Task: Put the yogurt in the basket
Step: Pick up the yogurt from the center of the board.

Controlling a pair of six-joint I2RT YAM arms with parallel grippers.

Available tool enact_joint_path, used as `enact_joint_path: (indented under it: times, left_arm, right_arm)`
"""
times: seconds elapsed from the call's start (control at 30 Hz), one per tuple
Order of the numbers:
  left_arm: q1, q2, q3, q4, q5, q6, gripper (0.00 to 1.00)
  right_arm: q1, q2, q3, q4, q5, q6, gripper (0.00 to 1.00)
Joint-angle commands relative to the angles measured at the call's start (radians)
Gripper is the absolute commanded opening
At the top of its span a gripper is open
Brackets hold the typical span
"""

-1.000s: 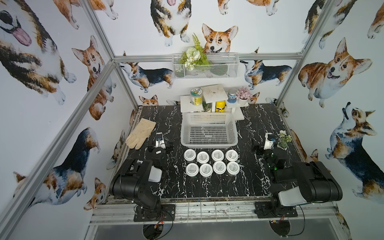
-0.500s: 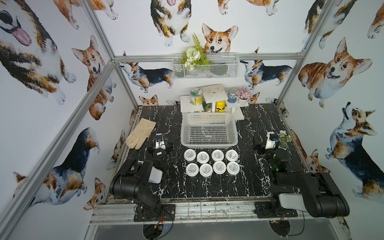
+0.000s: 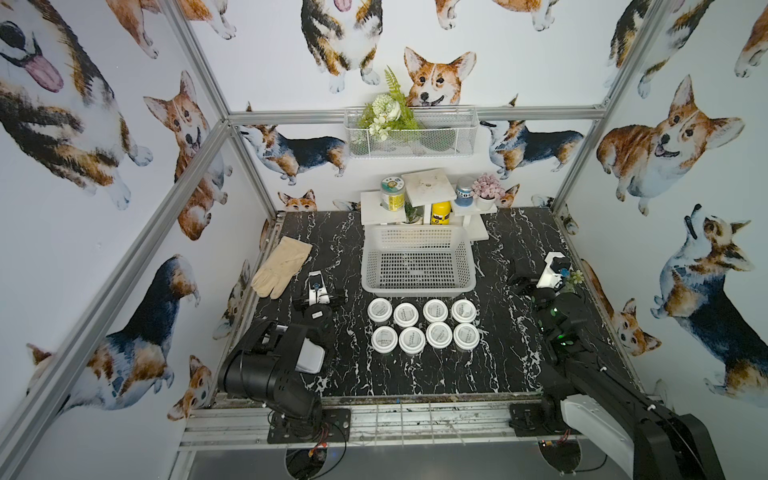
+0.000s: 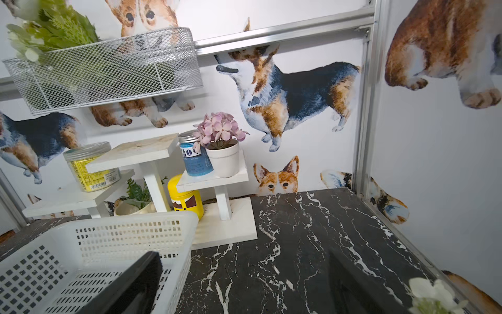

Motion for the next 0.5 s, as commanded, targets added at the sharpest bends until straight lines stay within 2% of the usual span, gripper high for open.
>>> enact_joint_path:
  times: [0.0, 0.07, 0.13, 0.17, 0.27, 0.33, 0.4, 0.47]
  left_arm:
    - [-0.047, -0.119, 0.034, -0.08, -0.136, 0.041, 1.0]
    - [-0.1, -0.325, 0.097, -0.327, -0.123, 0.1, 1.0]
    - [-0.171, -0.459, 0.12, -0.383, -0.14, 0.154, 1.0]
    - [-0.184, -0.511, 0.124, -0.424, -0.119, 0.136, 1.0]
    - [-0.195, -0.731, 0.188, -0.779, -0.104, -0.106, 1.0]
    - [-0.195, -0.873, 0.226, -0.987, -0.036, -0.173, 1.0]
    - [-0.193, -1.0, 0.222, -1.066, 0.026, -0.221, 1.0]
    - [-0.191, -1.095, 0.241, -1.158, 0.068, -0.265, 0.89]
  right_arm:
    - [0.001, 0.012, 0.052, -0.154, -0.007, 0.067, 0.99]
    - [0.001, 0.027, 0.081, -0.19, -0.019, 0.095, 0.99]
    - [0.002, 0.037, 0.11, -0.243, -0.049, 0.103, 1.0]
    - [0.002, 0.041, 0.129, -0.267, -0.058, 0.103, 0.99]
    - [-0.001, 0.044, 0.191, -0.376, -0.054, 0.13, 1.0]
    - [-0.005, 0.046, 0.239, -0.491, -0.027, 0.177, 0.99]
    - [-0.018, 0.041, 0.28, -0.607, -0.013, 0.26, 0.99]
    - [-0.038, 0.023, 0.274, -0.619, -0.121, 0.306, 0.99]
